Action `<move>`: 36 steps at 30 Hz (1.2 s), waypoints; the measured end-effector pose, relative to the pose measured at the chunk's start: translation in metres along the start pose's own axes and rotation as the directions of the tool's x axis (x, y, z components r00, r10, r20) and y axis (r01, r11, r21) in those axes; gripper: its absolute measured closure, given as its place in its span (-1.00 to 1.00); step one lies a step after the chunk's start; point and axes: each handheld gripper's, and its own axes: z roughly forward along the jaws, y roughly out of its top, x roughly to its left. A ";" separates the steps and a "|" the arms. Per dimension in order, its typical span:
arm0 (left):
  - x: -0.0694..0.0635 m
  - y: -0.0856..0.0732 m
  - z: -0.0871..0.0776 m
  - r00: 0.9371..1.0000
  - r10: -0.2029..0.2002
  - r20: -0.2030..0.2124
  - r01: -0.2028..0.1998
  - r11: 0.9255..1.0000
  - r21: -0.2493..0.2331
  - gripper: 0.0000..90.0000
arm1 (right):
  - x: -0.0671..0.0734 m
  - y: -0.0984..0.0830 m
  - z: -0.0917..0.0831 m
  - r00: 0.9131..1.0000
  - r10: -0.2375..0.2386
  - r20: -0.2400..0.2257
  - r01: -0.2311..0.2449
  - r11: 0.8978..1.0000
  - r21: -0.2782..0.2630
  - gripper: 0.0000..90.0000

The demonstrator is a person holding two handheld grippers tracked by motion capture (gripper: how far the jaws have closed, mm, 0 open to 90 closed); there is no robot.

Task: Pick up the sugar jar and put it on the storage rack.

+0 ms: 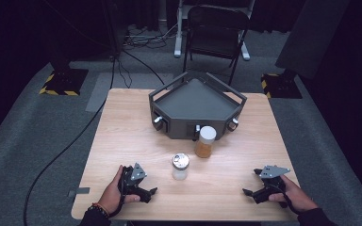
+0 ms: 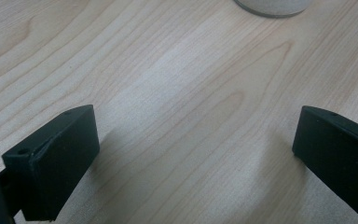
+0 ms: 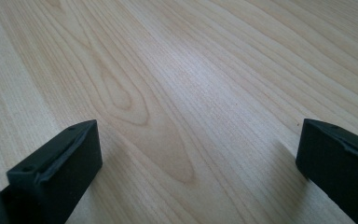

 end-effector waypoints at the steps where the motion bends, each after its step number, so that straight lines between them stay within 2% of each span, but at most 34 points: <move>1: 0.000 0.000 0.000 1.000 0.000 0.000 0.000 1.000 0.000 -1.00 | 0.000 0.000 0.000 1.000 0.000 0.000 0.000 1.000 0.000 -1.00; 6: -0.002 0.001 0.000 1.000 -0.008 -0.008 0.008 1.000 0.004 -1.00 | 0.000 0.000 0.000 1.000 0.000 0.000 0.000 1.000 0.000 -1.00; 10: -0.003 0.004 -0.001 0.999 -0.030 -0.018 0.030 1.000 0.009 -0.96 | 0.000 0.000 0.000 1.000 -0.001 0.000 0.001 1.000 0.000 -1.00; 15: -0.004 0.001 -0.008 0.999 -0.046 -0.016 0.045 0.998 -0.044 -0.96 | 0.000 0.000 0.000 1.000 -0.001 -0.001 0.001 1.000 0.000 -1.00; 22: -0.007 0.000 -0.012 0.998 -0.056 -0.023 0.054 0.996 -0.076 -0.97 | 0.000 0.000 0.000 1.000 0.000 -0.001 0.000 1.000 0.000 -1.00; 23: -0.011 0.001 -0.013 0.997 -0.059 -0.041 0.055 0.995 -0.088 -0.97 | 0.000 0.000 0.000 1.000 0.000 -0.001 0.000 1.000 0.000 -1.00; 25: -0.014 0.001 -0.015 0.997 -0.063 -0.051 0.058 0.993 -0.103 -0.97 | 0.000 0.000 0.000 1.000 0.000 0.000 0.000 1.000 0.000 -1.00; 28: -0.021 0.003 -0.015 0.995 -0.061 -0.077 0.052 0.993 -0.109 -0.97 | 0.000 0.000 0.000 1.000 0.000 0.000 0.000 1.000 0.000 -1.00; 33: -0.024 0.004 -0.016 0.995 -0.055 -0.081 0.045 0.991 -0.126 -0.97 | 0.000 0.000 0.000 1.000 0.000 0.000 0.000 1.000 0.000 -1.00; 36: -0.025 0.005 -0.017 0.995 -0.066 -0.078 0.054 0.989 -0.137 -0.97 | 0.000 0.000 0.000 1.000 0.001 0.000 -0.001 1.000 0.000 -1.00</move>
